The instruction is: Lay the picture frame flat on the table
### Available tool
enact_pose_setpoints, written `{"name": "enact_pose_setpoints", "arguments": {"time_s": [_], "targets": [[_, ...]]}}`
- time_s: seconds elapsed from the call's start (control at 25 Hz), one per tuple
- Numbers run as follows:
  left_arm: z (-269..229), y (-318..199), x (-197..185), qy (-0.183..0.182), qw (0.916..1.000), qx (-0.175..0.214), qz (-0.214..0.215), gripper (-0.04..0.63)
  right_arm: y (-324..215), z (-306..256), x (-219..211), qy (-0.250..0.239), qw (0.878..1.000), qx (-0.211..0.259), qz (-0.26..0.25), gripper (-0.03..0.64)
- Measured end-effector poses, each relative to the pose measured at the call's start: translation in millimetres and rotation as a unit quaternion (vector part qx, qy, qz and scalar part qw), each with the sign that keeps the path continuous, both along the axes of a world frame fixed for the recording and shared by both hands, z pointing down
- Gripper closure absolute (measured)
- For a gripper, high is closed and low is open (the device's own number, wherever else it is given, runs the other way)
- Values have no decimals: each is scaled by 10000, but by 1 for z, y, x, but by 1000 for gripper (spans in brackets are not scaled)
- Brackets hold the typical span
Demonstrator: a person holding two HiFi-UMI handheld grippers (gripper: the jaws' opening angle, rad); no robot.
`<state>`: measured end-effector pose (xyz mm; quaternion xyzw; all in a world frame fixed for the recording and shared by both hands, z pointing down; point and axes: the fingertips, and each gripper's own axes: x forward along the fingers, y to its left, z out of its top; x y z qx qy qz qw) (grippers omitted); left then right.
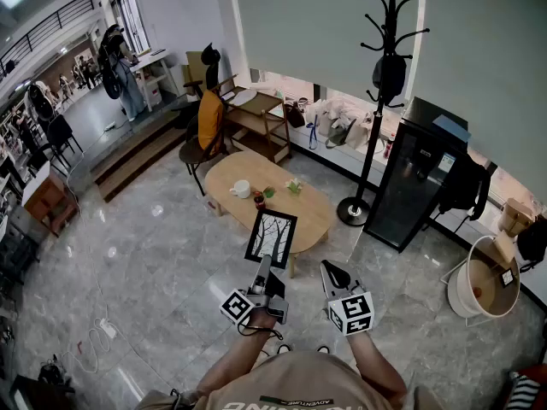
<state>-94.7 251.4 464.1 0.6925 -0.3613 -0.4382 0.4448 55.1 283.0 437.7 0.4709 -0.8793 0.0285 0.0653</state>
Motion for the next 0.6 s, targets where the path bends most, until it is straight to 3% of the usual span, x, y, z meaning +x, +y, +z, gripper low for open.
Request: {"name": "enact_pose_setpoints", "arguments": {"time_s": [0.6], "targets": [[5, -2, -11, -102, 9998, 21, 168, 521, 2, 7, -16, 120, 9999, -29, 34, 612]]}}
